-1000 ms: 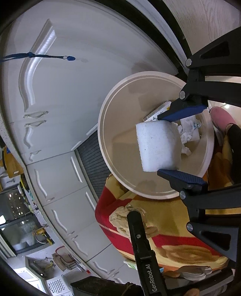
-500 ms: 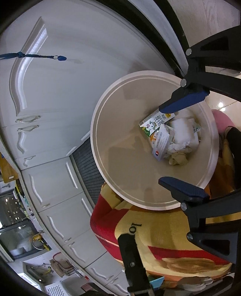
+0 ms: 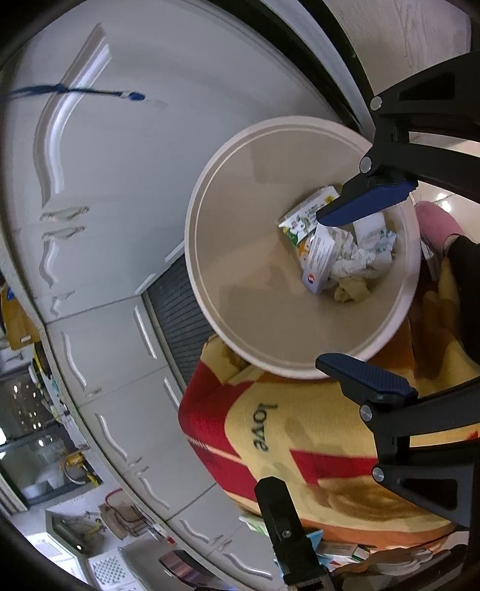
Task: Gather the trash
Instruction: 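Move both open tools back over the blanket, then grasp the white Guilin Watermelon Frost box with the left tool while the right tool grasps the blue snack bag, then carry the box and blue bag over the beige bin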
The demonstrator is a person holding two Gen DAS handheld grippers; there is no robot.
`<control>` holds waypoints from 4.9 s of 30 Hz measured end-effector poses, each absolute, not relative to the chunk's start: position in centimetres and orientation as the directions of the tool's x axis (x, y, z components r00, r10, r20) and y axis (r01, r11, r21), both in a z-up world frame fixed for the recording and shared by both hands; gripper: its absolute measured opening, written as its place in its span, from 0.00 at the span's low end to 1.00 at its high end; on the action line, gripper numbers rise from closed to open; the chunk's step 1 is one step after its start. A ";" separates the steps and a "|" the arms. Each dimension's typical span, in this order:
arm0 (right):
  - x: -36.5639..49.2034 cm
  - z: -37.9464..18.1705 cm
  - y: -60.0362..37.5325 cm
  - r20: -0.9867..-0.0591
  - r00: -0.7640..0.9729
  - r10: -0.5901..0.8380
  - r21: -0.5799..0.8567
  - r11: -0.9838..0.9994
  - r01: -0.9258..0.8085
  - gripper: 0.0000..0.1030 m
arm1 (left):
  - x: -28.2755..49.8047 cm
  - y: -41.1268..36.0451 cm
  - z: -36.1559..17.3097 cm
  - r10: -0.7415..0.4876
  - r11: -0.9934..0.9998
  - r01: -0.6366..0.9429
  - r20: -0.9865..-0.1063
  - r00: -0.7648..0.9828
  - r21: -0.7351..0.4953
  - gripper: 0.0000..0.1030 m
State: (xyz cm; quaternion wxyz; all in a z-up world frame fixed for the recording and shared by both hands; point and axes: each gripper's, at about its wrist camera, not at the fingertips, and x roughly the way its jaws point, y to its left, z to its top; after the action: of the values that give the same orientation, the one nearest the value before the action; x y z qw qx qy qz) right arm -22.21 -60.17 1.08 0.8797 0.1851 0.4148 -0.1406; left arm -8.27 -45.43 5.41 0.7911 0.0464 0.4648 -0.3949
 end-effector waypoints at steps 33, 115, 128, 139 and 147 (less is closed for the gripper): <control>-15.7 5.3 -43.4 -0.709 0.680 0.188 0.281 0.959 0.027 0.71 | -5.8 -19.5 3.3 -0.139 0.976 0.217 -0.844 0.518 -0.028 0.64; -11.0 1.1 -37.4 -0.839 0.484 0.248 0.283 0.959 -0.001 0.90 | -0.5 -13.8 1.6 -0.218 0.927 0.374 -0.865 0.452 -0.037 0.76; -13.0 3.7 -37.9 -0.760 0.604 0.239 0.253 0.965 -0.064 0.61 | -3.8 -13.5 3.1 -0.311 0.924 0.350 -0.833 0.457 -0.153 0.49; -14.9 5.5 -39.1 -0.726 0.648 0.230 0.250 0.966 -0.063 0.61 | -7.5 -19.1 5.7 -0.373 0.890 0.422 -0.806 0.460 -0.171 0.48; -16.6 6.1 -42.7 -0.710 0.681 0.180 0.257 0.966 0.012 0.61 | -8.4 -23.8 6.5 -0.399 0.858 0.495 -0.789 0.467 -0.141 0.48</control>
State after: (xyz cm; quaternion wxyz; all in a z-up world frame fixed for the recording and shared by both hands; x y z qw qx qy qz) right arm -16.57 -42.72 6.07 0.9088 0.1210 0.3966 0.0462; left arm -8.35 -23.83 6.45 0.8549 0.0536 0.4449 -0.2614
